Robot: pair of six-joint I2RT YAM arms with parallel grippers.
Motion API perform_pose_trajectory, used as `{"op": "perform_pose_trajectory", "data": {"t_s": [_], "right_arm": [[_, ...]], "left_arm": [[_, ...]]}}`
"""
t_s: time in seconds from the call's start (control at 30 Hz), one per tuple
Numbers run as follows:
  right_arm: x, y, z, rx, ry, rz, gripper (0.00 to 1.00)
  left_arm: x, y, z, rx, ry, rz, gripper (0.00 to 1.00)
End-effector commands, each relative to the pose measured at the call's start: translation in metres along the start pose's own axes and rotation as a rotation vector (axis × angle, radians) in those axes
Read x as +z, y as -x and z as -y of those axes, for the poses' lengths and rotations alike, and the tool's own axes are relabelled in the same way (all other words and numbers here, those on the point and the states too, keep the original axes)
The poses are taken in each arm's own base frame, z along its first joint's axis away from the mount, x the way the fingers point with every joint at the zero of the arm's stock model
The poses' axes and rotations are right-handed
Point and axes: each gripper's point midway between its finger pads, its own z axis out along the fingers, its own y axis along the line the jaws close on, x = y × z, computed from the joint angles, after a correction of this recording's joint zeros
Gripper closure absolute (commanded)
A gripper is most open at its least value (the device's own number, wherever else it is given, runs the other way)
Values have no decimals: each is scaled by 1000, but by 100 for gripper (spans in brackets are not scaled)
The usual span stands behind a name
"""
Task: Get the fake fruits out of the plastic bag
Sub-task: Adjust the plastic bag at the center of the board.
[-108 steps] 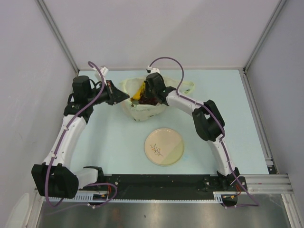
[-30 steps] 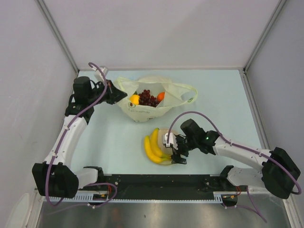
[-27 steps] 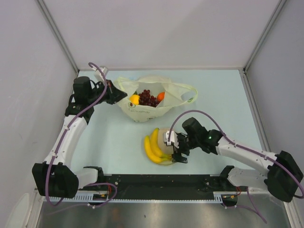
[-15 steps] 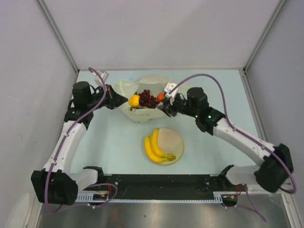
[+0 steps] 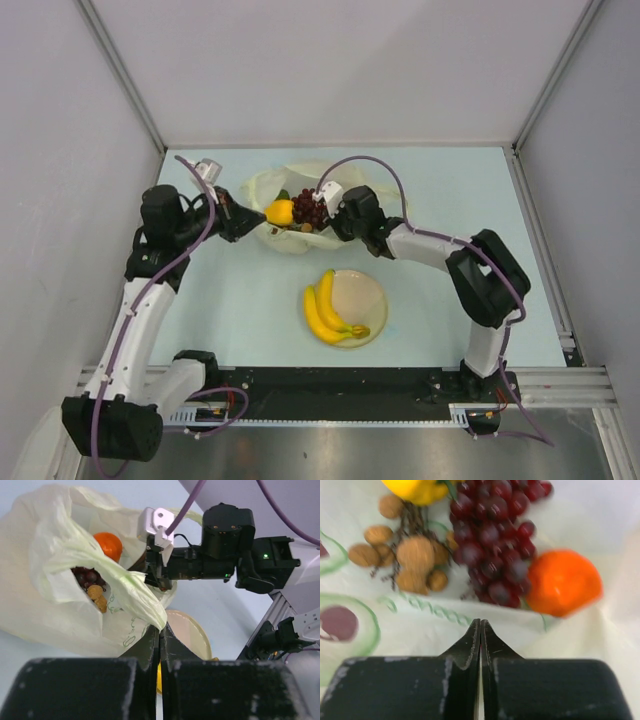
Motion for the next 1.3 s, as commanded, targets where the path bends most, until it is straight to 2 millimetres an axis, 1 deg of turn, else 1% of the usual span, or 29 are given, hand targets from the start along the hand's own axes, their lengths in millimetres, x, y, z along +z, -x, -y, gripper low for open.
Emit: {"op": "perform_pose_trajectory", "data": {"t_s": [0.0,0.03,0.1,0.13,0.17,0.23,0.27,0.33,0.37,0.43,0.47,0.57,0.6,0.63,0.67,0.7,0.73,0.8,0.87,0.9,0.93,1.0,1.03,1.07,1.1,1.13,1.17,1.23,1.27], "right_arm": [[-49,20,6,90,-65,20,100],[-53,-2,-9,98,-22,-26,100],[-59,-21,-25,118,25,-55,100],[-59,-46,-36,135,49,-95,100],[-58,-53,-44,135,56,-103,100],[-56,-62,-49,154,61,-112,100],[-56,-60,-50,155,66,-105,100],[-56,-42,-42,153,43,-53,100],[-56,-22,-33,163,26,-7,100],[-59,9,-24,158,11,67,100],[-60,31,-18,139,3,117,100],[-61,66,-11,73,1,203,100],[-61,83,-10,49,13,241,100],[-53,83,-11,27,24,238,100],[-50,87,-12,-2,35,241,97],[-46,95,-13,-68,60,256,86],[-36,85,-16,-108,80,221,75],[-24,80,-14,-214,98,199,53],[-10,72,-7,-275,128,137,47],[-9,62,-11,-359,200,103,45],[-9,70,-1,-393,209,114,45],[-4,58,0,-445,283,75,44],[-6,76,17,-489,267,105,44],[1,70,20,-492,292,83,44],[0,59,18,-478,344,35,44],[2,63,24,-498,347,26,44],[12,68,37,-499,330,16,43],[14,56,44,-503,367,-49,40],[14,71,56,-553,353,-29,30]], "left_arm": [[-2,-2,2,-13,-5,23,100],[0,-3,3,-36,-18,21,100],[5,-12,-4,-66,-15,8,100],[9,-19,-10,-103,-7,-12,100],[11,-29,-14,-135,0,-31,100],[14,-41,-19,-206,16,-58,100],[14,-48,-23,-227,23,-72,100],[15,-52,-25,-230,33,-73,100],[14,-54,-26,-225,41,-72,100],[14,-54,-27,-221,42,-67,100],[14,-52,-26,-217,42,-62,100],[14,-49,-26,-211,40,-52,100],[15,-50,-26,-213,35,-57,100],[15,-48,-26,-210,32,-54,100],[16,-44,-24,-202,22,-51,99],[17,-43,-22,-206,6,-58,100],[18,-41,-21,-204,-1,-60,100],[19,-31,-18,-185,-17,-55,100],[21,-26,-18,-178,-15,-52,100],[22,-24,-19,-174,-15,-50,100],[22,-23,-19,-173,-17,-49,100],[23,-18,-19,-163,-17,-40,100],[24,-17,-19,-161,-20,-39,100],[25,-15,-19,-158,-20,-38,100],[26,-12,-19,-153,-21,-35,100],[26,-8,-18,-147,-26,-30,100],[27,-7,-19,-148,-27,-32,100],[28,-2,-17,-140,-34,-31,100],[29,-1,-18,-142,-34,-34,100]]}}
